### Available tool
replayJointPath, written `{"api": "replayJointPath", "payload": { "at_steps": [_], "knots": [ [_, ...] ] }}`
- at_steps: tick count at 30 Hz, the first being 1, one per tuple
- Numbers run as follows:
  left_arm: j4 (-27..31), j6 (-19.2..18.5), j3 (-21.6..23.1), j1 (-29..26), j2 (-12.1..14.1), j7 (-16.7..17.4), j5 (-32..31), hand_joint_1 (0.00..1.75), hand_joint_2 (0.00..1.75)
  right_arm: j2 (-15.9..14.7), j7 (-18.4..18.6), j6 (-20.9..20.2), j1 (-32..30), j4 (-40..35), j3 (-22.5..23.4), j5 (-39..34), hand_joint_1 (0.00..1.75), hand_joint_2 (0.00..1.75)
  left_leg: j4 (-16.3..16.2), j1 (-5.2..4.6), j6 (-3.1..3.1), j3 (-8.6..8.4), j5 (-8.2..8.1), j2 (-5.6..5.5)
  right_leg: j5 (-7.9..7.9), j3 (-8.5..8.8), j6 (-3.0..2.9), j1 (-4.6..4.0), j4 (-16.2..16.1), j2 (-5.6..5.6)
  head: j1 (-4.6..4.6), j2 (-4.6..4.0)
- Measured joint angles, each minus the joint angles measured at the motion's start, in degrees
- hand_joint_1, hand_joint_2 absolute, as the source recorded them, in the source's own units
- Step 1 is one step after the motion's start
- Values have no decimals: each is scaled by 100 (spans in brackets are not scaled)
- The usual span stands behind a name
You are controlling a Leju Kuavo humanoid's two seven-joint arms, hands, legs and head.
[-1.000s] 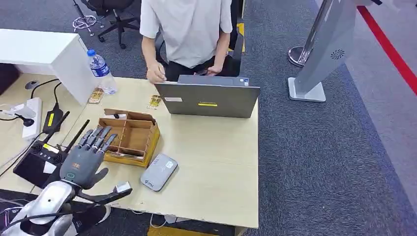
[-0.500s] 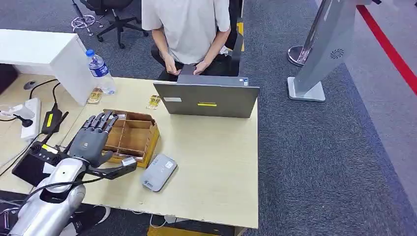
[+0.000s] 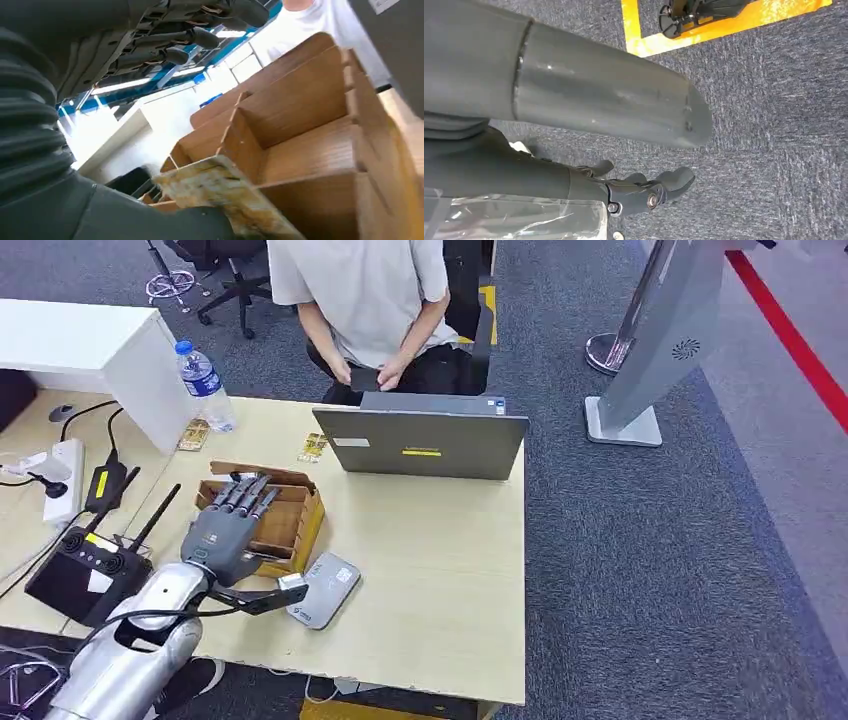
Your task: Pass the card to the sensor for recognition and then transmit it.
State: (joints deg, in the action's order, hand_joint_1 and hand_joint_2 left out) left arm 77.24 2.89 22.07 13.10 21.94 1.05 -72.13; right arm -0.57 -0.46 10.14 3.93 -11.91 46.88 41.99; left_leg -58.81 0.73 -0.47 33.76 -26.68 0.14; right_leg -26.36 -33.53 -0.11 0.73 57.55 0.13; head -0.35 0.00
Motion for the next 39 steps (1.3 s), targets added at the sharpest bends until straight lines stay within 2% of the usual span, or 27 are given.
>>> {"api": "replayJointPath", "payload": {
  "at_steps": [10, 12, 14, 17, 39],
  "knots": [
    [355, -46, 260, -63, 201, -2, 53, 0, 175, 0, -20, -4, -2, 0, 87, -15, 0, 0, 0, 0, 0, 0, 0, -1, 0, 0, 0, 0, 0, 0, 0, 0],
    [387, -63, 282, -72, 225, -2, 77, 7, 175, 0, -22, -9, -2, 0, 90, -15, 0, 0, 0, 0, 0, 0, 0, 0, 0, 0, 0, 0, 0, 0, -2, 0],
    [407, -74, 298, -74, 247, -2, 103, 0, 175, 0, -22, -9, -2, 0, 98, -15, 0, 0, 0, 0, 0, 0, 0, -1, 0, 0, 0, 0, 0, 0, 0, 0],
    [455, -101, 326, -76, 280, -2, 116, 0, 175, 0, -22, -9, -3, 0, 116, -15, 0, 0, 0, 0, 0, 0, 0, -1, 0, 1, 0, 0, 0, 0, 0, 0],
    [488, -243, 374, -79, 385, 280, 13, 0, 175, 0, -15, -13, -3, 0, 264, 20, 0, 0, 0, 0, 0, 0, 0, -1, 0, 1, 0, 0, 0, -1, 0, 0]
  ]
}}
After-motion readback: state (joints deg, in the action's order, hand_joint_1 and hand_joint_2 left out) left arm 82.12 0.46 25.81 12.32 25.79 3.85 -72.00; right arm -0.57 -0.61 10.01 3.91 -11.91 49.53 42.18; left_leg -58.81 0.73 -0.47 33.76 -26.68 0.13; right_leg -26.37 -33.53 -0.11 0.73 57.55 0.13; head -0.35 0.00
